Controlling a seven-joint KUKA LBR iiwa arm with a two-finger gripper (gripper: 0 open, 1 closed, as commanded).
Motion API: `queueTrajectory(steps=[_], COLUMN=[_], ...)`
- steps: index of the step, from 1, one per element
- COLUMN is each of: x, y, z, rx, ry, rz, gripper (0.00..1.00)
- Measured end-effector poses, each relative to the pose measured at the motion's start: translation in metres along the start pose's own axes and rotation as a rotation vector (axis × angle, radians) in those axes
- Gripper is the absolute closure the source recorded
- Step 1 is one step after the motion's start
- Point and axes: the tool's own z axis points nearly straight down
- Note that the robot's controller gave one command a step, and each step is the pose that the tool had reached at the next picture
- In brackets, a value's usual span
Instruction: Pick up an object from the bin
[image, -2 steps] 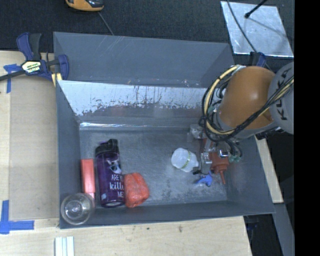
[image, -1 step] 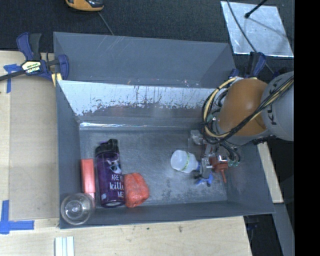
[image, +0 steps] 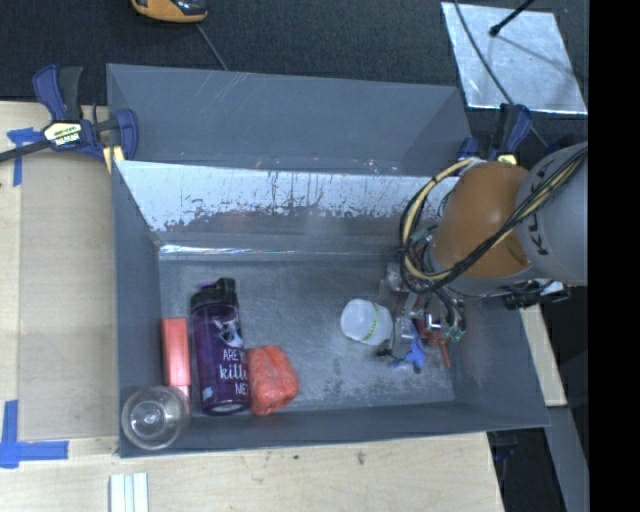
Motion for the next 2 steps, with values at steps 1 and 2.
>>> queueTrajectory(steps=[1,2], x=[-0.0059,-0.0008], y=[-0.0033,-0.0004], z=[0.0024,-0.0006], rx=[0.001,0.000], ry=[-0.002,-0.002], rz=[-0.089,0.000], gripper=[0.00,1.00])
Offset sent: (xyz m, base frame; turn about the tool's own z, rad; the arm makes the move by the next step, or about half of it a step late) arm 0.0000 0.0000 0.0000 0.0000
